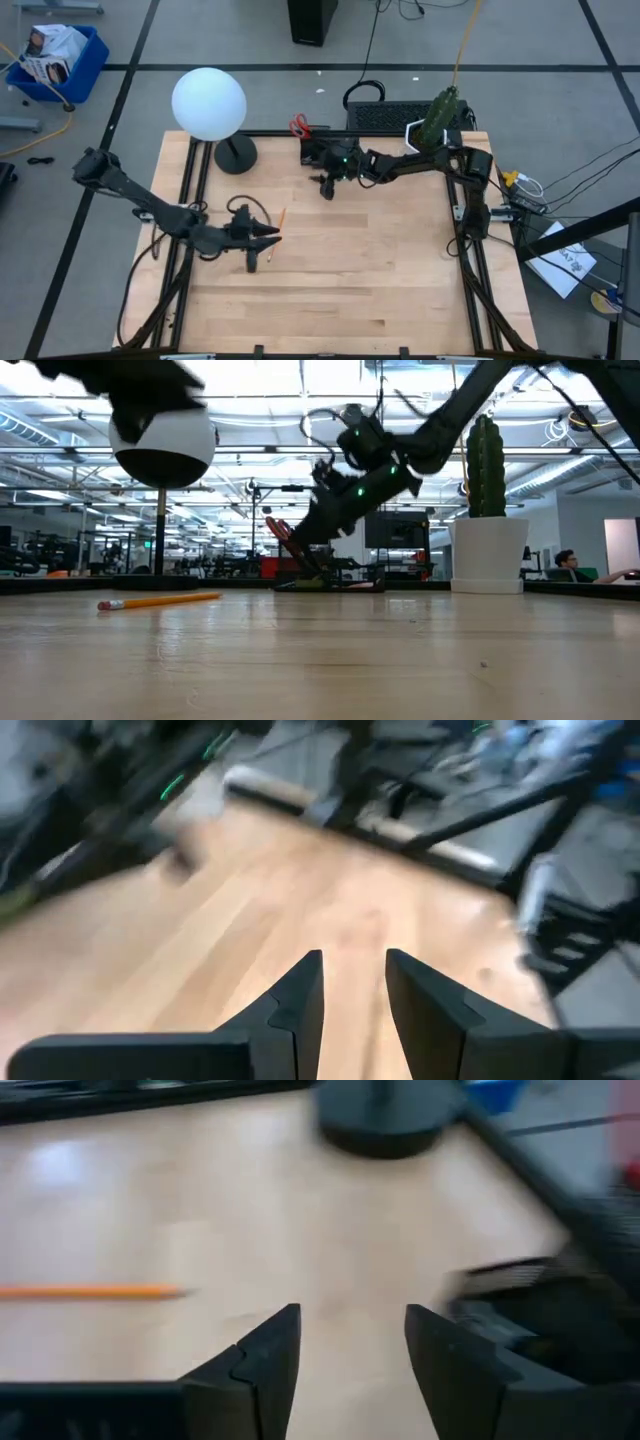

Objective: Pick and place office supplies into organizer
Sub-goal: Put the pencil into the desk organizer

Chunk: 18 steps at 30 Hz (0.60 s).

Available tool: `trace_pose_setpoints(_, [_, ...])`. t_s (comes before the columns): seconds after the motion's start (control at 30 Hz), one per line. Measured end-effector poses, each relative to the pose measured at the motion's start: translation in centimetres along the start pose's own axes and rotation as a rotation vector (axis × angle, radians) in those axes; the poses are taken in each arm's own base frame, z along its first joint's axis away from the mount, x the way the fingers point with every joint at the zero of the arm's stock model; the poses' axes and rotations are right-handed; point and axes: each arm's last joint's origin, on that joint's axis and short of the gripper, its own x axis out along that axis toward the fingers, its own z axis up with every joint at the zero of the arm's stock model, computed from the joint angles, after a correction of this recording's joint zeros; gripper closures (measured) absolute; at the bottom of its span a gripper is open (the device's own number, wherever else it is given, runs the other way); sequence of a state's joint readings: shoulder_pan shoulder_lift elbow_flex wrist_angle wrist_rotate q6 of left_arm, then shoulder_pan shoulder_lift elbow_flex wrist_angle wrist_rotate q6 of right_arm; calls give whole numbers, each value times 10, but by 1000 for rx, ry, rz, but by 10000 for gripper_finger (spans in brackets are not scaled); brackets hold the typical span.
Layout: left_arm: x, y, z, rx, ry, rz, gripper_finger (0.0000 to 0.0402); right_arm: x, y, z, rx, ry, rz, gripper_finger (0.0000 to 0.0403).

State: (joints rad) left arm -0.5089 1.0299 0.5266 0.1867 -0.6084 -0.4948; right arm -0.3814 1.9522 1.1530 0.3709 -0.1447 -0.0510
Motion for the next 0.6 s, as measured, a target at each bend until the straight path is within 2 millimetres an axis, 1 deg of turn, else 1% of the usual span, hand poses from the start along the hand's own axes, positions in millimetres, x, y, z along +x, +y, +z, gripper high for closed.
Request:
trace_pose_setpoints(0.07, [7,2,-13,-69,45,79,286,-6,14,5,-2,22,68,231])
trace_pose_setpoints(0.13, [9,-1,-25,-138,55,145,286,-13,26,7,-4,67,129,233])
trace_pose_setpoints(0.23, [5,-13,-41,-220,-18,223,286,-24,44,7,-11,133,196,233])
trace_pose_setpoints(0.33, [-1,-22,-57,-265,-147,316,286,-39,67,-2,-15,140,257,232])
trace_pose_setpoints(0.43, [-5,-30,-75,-280,-229,351,286,-57,88,-15,-18,97,307,234])
trace_pose_setpoints(0.5, [-1,-33,-86,-270,-248,363,286,-69,100,-24,-9,38,338,235])
trace_pose_setpoints(0.6, [8,-34,-102,-244,-241,378,286,-88,116,-38,7,-50,386,236])
